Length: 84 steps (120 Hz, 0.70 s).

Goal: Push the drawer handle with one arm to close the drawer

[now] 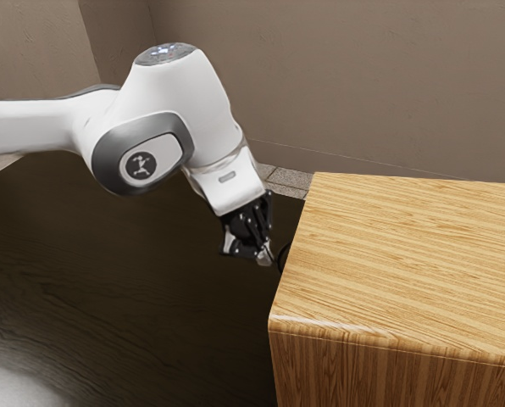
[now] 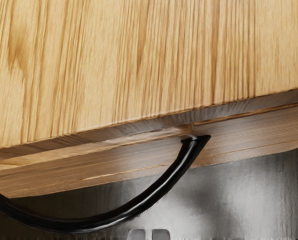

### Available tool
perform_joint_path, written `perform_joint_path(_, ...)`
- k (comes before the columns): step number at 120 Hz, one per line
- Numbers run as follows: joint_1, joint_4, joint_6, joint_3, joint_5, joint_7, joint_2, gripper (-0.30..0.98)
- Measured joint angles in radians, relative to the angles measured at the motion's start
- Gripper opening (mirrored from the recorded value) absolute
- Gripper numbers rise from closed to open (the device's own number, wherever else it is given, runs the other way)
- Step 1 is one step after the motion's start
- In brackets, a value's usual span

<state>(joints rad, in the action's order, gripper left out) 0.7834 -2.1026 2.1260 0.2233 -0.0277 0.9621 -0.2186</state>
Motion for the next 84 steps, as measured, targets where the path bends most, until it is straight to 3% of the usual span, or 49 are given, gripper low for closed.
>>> perform_joint_path(27,-0.007,0.004,-0.039,0.027,0.017,-0.009,-0.034,-0.06)
perform_joint_path(62,-0.026,0.141,-0.135,0.065,0.049,-0.025,-0.057,0.39)
perform_joint_path(84,-0.027,0.220,-0.292,0.125,0.071,-0.117,-0.042,0.55)
